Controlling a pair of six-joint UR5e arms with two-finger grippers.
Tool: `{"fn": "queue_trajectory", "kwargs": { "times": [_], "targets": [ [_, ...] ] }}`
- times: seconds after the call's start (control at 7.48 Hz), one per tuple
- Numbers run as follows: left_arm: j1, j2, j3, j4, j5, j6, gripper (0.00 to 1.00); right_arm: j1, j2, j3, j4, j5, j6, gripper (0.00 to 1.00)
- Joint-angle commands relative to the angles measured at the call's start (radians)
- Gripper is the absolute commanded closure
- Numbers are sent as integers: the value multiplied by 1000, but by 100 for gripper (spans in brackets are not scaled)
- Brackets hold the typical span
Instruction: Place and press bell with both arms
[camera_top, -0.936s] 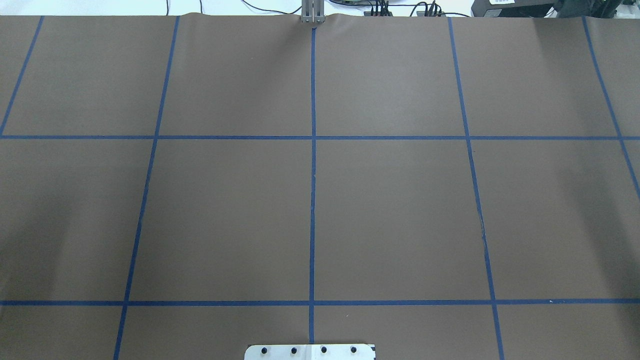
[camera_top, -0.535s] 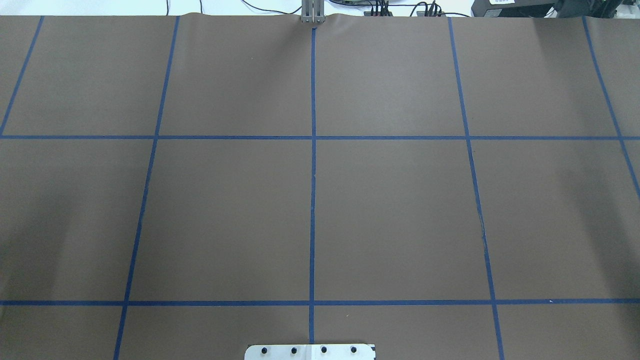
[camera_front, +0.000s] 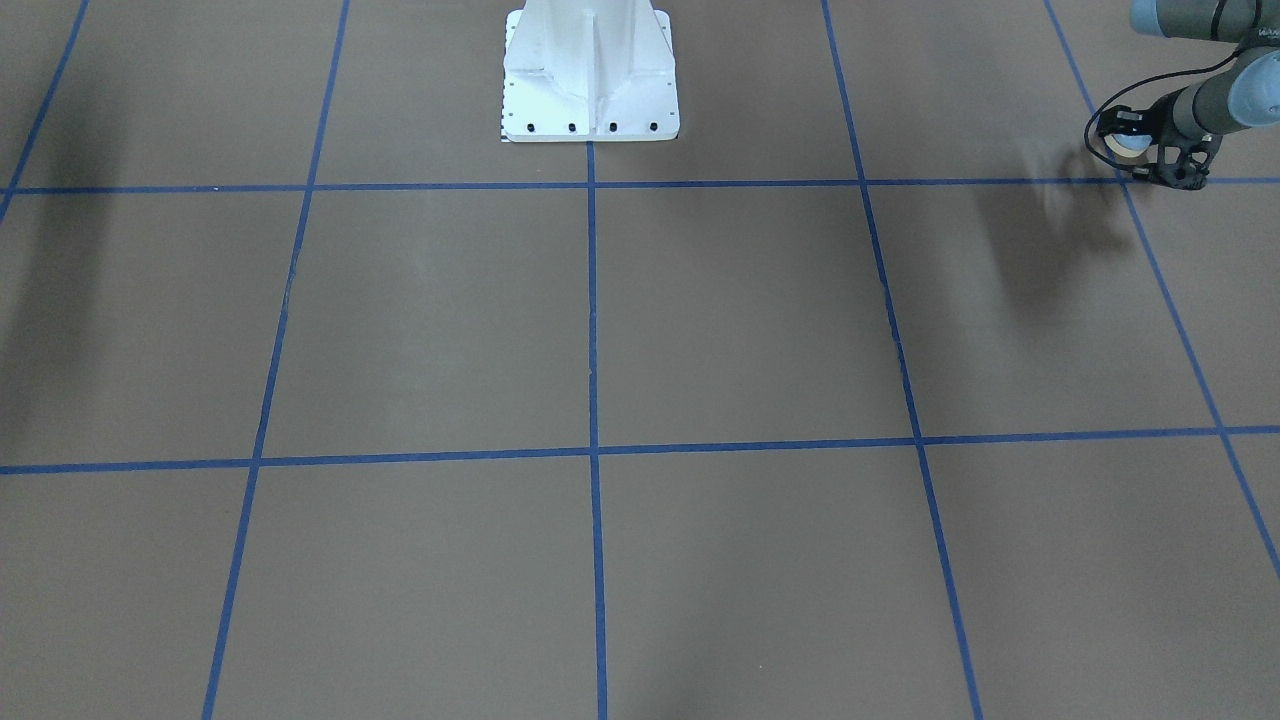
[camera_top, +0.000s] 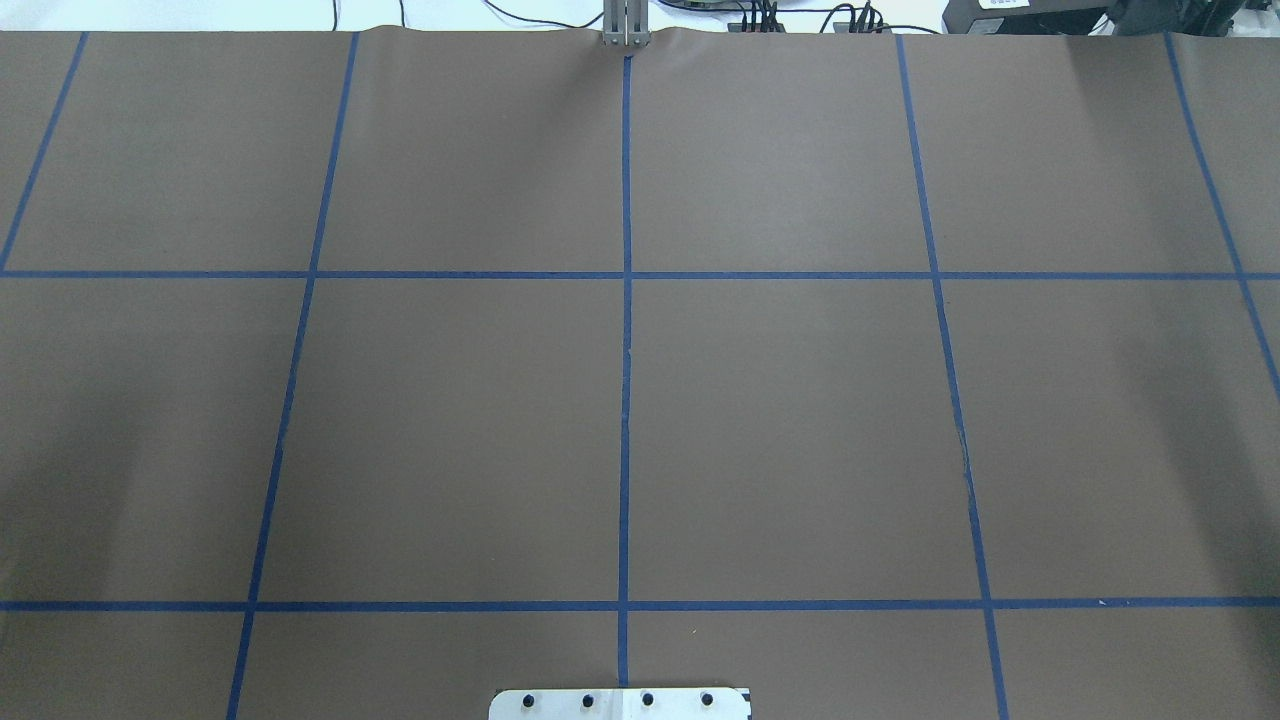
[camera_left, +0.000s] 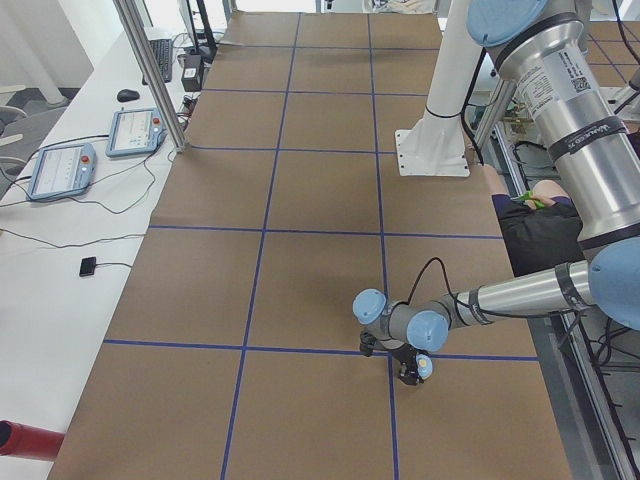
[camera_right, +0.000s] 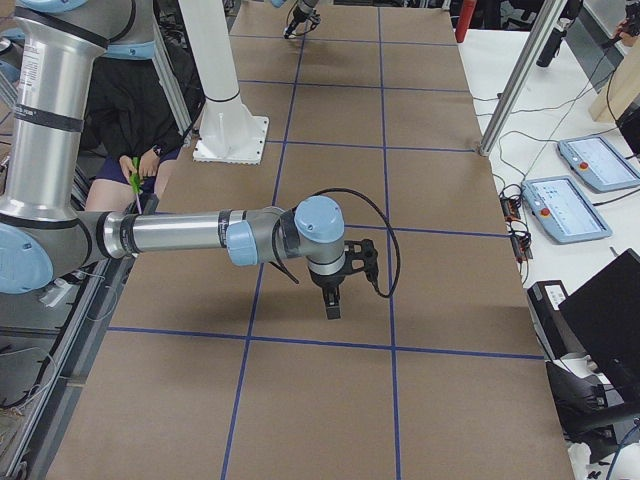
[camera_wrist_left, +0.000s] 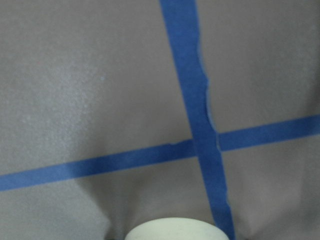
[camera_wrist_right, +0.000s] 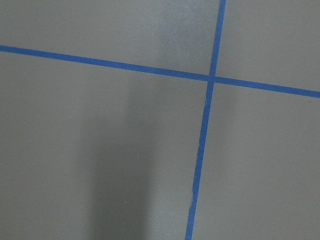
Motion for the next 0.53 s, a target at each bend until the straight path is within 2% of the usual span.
{"fn": "queue_trajectory", "kwargs": {
  "times": [0.0, 0.13, 0.4],
  "targets": [
    [1, 75, -96, 2, -4, 1, 94, 0, 0, 4, 0, 1, 1, 0],
    [1, 83, -113, 2, -4, -2, 100, 0, 0, 4, 0, 3, 1, 0],
    [1, 63, -151, 5, -15, -11, 100, 0, 0, 4, -2, 1, 1, 0]
  ]
}}
